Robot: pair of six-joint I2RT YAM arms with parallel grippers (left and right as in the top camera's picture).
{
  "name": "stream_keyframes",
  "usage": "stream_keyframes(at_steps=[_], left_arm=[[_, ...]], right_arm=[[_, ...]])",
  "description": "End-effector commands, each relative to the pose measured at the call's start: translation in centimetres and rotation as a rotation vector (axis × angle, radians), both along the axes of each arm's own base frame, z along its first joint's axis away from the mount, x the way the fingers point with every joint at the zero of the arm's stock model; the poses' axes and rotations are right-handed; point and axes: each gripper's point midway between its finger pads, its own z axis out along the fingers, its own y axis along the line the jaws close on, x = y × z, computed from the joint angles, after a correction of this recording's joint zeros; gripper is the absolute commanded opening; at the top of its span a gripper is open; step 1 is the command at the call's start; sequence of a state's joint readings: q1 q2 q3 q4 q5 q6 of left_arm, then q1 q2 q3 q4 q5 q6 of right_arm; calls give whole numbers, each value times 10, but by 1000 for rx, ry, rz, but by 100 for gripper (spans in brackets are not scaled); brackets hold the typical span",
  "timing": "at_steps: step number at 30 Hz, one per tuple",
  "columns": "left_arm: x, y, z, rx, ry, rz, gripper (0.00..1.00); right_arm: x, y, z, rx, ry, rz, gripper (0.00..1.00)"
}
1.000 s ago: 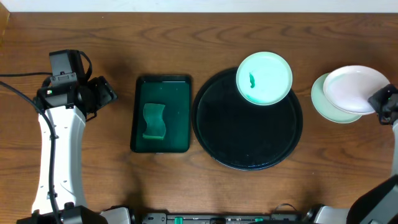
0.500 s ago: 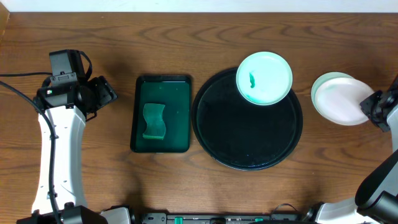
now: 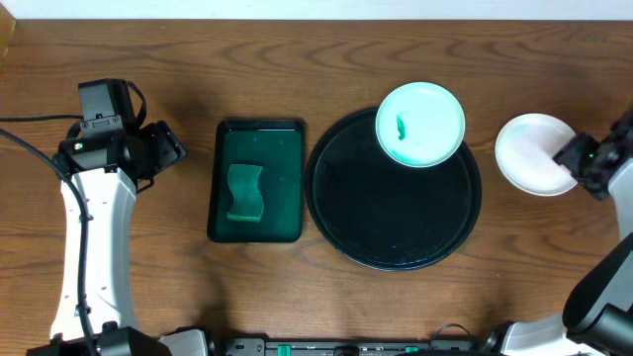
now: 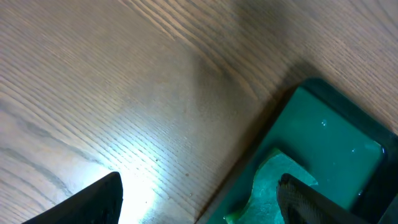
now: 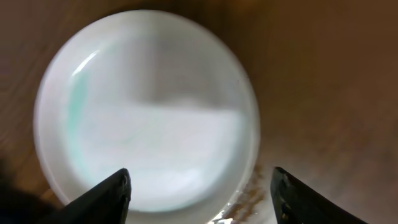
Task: Clean dirty plates on tray and stack at the side
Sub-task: 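Lower the white plate onto the right plate and open right gripper, then raise right gripper and move it to the pale-green plate on black tray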
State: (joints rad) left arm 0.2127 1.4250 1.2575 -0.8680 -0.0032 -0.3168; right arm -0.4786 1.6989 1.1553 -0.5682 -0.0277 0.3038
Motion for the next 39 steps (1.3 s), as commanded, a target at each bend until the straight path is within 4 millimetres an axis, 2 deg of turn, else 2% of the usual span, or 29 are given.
stream_keyframes(at_steps=[1,4,7,14,21,24,25,27,29,32,35,36,39], left_arm=[[1,3,4,9,-6,8,79],[1,3,4,9,-6,8,80],[1,3,4,9,-6,8,80],[1,3,4,9,-6,8,79],[1,3,4,9,-6,8,80],[1,3,4,9,-6,8,80],[1,3,4,9,-6,8,79],[1,3,4,9,-6,8,80],[1,3,4,9,-6,8,80],[1,3,4,9,-6,8,79],[1,3,4,9,-6,8,79],[1,3,4,9,-6,8,80],[1,3,4,9,-6,8,79]], right_arm=[[14,30,-2,1,1,136,73],[24,53,-2,-17,0,228,80],[30,73,-2,-57,15,312,99],[39,107,-2,-90,22,418,99],[45,118,1,-86,-2,443,99],[44,129,0,-31,-17,476,99],[44,134,0,-14,-23,505,98],[44,144,1,9,-34,585,80],[43,145,0,11,-31,588,64],[44,147,6,13,-28,592,47],[49,152,26,16,-24,605,42],[54,159,47,13,-28,623,43],[62,170,85,-8,-51,659,45]])
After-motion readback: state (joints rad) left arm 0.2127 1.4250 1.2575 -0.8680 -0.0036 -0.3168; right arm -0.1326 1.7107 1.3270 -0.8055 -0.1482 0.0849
